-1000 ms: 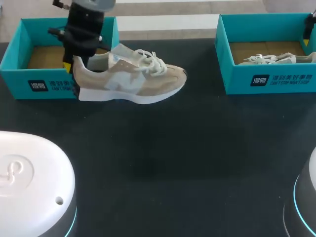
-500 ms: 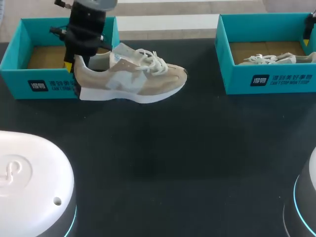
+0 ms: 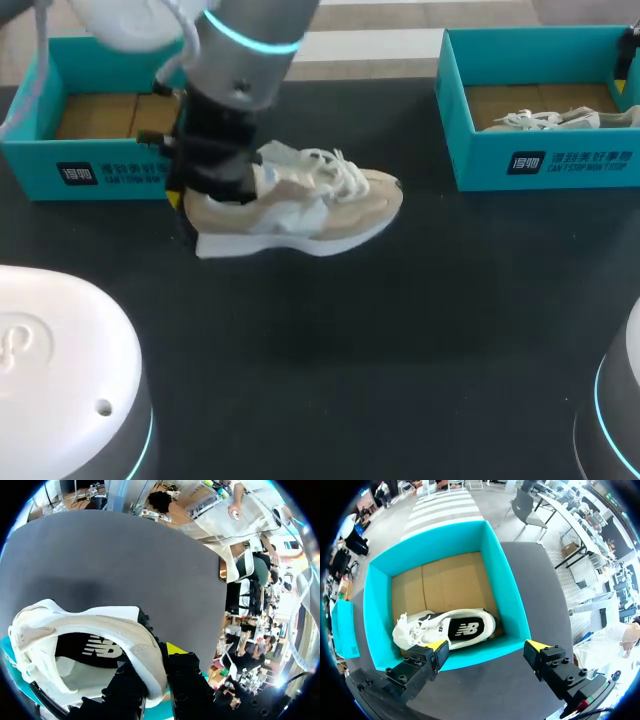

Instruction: Take the shoe out of the shoebox, open the shoe tongue, remove and reinsert the insole, then place the shoe into the shoebox

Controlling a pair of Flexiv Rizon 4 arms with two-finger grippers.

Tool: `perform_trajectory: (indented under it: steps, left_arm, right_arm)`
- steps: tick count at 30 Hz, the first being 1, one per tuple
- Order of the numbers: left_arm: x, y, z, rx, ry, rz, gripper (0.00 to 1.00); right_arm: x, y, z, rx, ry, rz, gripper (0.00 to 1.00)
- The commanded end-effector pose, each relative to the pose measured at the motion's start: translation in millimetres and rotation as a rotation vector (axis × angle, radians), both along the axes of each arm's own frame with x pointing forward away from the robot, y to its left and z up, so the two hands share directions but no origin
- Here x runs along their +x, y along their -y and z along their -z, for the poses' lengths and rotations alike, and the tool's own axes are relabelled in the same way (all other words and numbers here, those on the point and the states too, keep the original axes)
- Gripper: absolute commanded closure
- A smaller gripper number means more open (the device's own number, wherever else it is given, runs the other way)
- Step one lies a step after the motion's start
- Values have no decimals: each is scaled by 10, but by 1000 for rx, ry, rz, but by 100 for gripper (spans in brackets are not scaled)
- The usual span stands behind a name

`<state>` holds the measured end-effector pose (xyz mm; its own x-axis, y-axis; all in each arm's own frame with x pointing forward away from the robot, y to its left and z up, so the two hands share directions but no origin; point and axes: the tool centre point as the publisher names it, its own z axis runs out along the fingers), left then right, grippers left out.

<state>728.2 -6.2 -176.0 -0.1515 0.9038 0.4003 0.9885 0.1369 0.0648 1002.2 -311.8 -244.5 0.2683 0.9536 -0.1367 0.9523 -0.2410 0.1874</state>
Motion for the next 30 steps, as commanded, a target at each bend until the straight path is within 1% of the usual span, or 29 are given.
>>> perform_trajectory:
  steps: [1, 2, 7, 12, 13, 15, 21, 25, 30]
  left_arm:
    - [-153, 129, 223, 16, 12, 41, 100]
    - [-181, 159, 279, -3, 14, 56, 100]
    - [-356, 320, 590, -1, 9, 80, 100]
    - [-466, 367, 853, -19, 32, 84, 100]
    - [-477, 367, 878, -20, 31, 85, 100]
    - [-493, 349, 1028, -13, 39, 79, 100]
    - [-525, 271, 1343, -24, 25, 57, 100]
    - [-553, 217, 1497, -39, 8, 38, 100]
    - [-591, 193, 1683, -26, -9, 30, 100]
  right_arm:
    - [-12, 0, 1, 0, 3, 1, 0]
    - [-12, 0, 1, 0, 3, 1, 0]
    - [-12, 0, 1, 0, 3, 1, 0]
    - [-12, 0, 1, 0, 3, 1, 0]
    - [-12, 0, 1, 0, 3, 1, 0]
    - [-12, 0, 1, 0, 3, 1, 0]
    - [-12, 0, 1, 0, 3, 1, 0]
    - [-12, 0, 1, 0, 3, 1, 0]
    - [-12, 0, 1, 0, 3, 1, 0]
